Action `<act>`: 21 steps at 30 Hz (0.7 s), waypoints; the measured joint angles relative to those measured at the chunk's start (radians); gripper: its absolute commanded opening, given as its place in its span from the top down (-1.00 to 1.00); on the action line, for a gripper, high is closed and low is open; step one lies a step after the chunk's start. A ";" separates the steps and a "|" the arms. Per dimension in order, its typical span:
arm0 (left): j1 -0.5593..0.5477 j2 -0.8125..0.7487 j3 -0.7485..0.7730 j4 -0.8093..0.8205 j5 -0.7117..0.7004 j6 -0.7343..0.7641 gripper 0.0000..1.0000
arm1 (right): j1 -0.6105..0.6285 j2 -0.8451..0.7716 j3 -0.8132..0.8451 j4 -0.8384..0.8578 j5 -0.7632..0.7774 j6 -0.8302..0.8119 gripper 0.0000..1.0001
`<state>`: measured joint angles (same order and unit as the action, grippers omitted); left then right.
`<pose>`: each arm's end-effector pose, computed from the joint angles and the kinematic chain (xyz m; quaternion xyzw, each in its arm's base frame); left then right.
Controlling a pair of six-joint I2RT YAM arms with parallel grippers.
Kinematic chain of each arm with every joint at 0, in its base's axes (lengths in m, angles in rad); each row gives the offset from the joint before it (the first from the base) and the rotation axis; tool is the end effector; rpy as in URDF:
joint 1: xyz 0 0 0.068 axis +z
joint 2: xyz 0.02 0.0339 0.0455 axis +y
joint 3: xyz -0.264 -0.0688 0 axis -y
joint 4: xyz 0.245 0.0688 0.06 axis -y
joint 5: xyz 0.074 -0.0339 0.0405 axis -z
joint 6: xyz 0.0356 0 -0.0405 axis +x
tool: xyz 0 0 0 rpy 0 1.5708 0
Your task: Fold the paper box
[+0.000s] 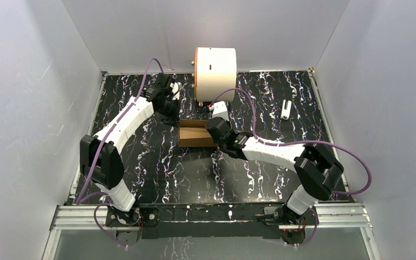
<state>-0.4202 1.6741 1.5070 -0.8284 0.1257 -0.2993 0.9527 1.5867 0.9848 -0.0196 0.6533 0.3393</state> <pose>0.3253 -0.1502 0.3028 0.0756 0.9542 -0.1560 0.2438 0.2165 0.2672 0.2287 -0.1145 0.8474 0.0327 0.5174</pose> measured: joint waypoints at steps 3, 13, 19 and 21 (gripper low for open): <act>0.009 0.016 0.014 -0.018 0.020 -0.003 1.00 | 0.013 0.010 0.008 -0.003 0.031 -0.003 0.26; 0.033 0.073 0.045 -0.069 0.025 -0.024 1.00 | 0.050 0.055 0.047 -0.020 0.098 -0.017 0.26; 0.040 0.074 0.055 -0.046 0.058 -0.061 1.00 | 0.063 0.072 0.066 -0.040 0.133 -0.028 0.26; 0.045 0.074 0.052 -0.032 0.069 -0.074 1.00 | 0.064 0.073 0.067 -0.041 0.138 -0.029 0.26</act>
<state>-0.3748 1.7485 1.5593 -0.8600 0.1947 -0.3729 1.0168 1.6600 1.0515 -0.0608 0.7914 0.3107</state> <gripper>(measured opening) 0.010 0.370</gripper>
